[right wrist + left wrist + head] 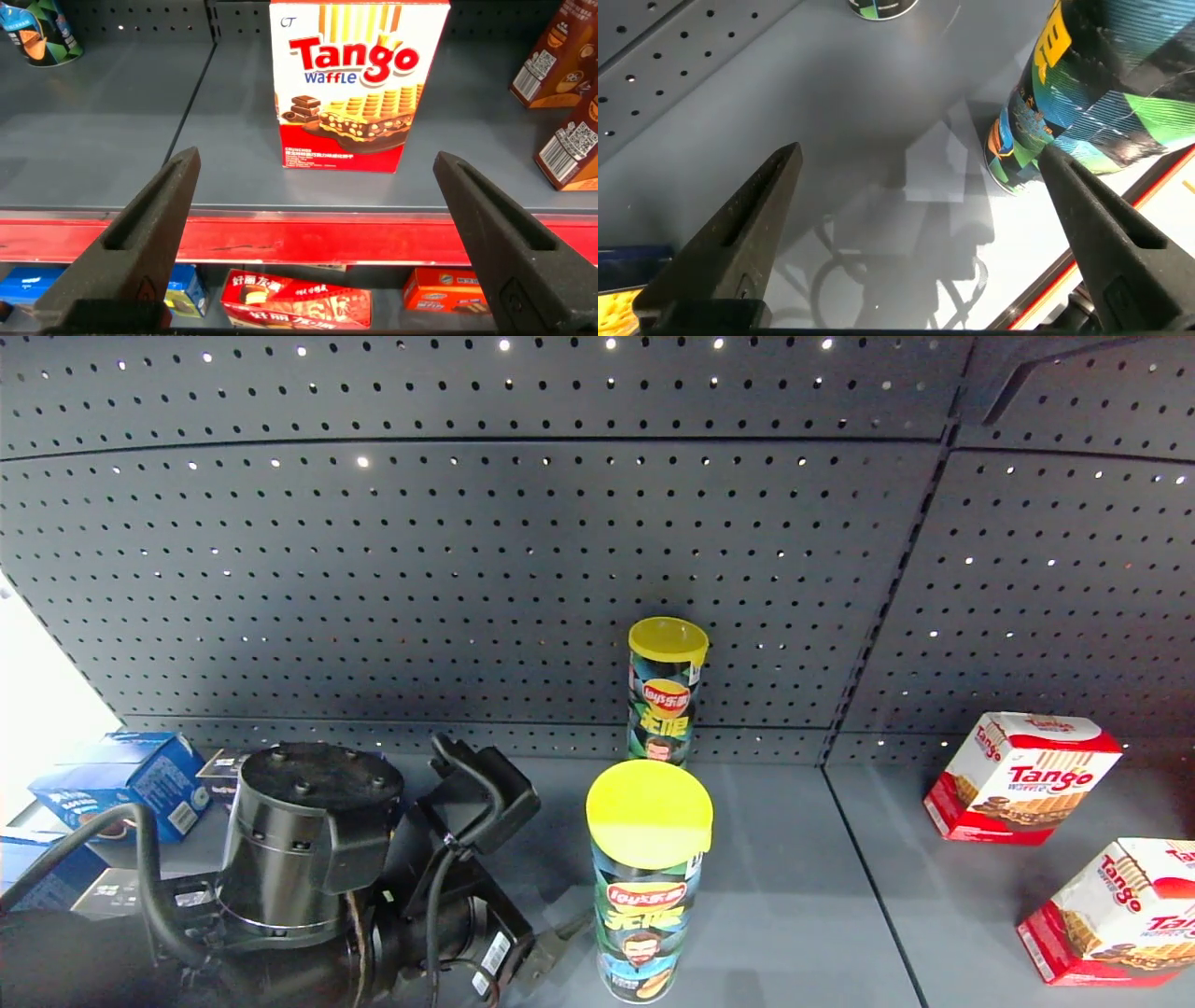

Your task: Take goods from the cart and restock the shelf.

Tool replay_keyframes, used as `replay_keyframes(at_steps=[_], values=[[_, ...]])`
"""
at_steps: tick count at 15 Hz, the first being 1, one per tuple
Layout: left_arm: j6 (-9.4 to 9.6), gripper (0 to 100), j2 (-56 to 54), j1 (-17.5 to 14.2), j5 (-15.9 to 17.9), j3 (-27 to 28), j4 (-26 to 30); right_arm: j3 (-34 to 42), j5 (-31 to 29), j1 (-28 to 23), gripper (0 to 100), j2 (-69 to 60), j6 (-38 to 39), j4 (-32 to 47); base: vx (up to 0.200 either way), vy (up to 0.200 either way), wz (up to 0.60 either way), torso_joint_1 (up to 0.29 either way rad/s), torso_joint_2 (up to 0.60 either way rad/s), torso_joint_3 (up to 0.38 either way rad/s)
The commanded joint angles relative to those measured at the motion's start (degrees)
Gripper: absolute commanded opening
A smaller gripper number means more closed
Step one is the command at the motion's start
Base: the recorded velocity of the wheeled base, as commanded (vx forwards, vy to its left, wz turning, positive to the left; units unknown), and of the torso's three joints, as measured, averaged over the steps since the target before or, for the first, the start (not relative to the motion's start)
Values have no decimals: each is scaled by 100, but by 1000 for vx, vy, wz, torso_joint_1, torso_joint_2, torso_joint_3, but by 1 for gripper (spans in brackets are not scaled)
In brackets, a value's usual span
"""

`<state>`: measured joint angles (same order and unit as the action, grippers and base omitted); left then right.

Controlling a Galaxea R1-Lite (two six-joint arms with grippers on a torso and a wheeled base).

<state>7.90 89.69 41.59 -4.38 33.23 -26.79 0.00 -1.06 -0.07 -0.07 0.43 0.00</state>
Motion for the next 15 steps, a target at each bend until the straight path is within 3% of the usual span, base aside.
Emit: replay_keyframes(at_steps=[1, 15], values=[[1, 100, 14, -2, -2, -1, -1, 0, 1, -1, 100, 7, 1, 0, 0, 0, 0, 0, 0, 0], [1, 100, 242, 147, -2, 175, -1, 0, 1, -1, 100, 7, 1, 0, 0, 0, 0, 0, 0, 0]])
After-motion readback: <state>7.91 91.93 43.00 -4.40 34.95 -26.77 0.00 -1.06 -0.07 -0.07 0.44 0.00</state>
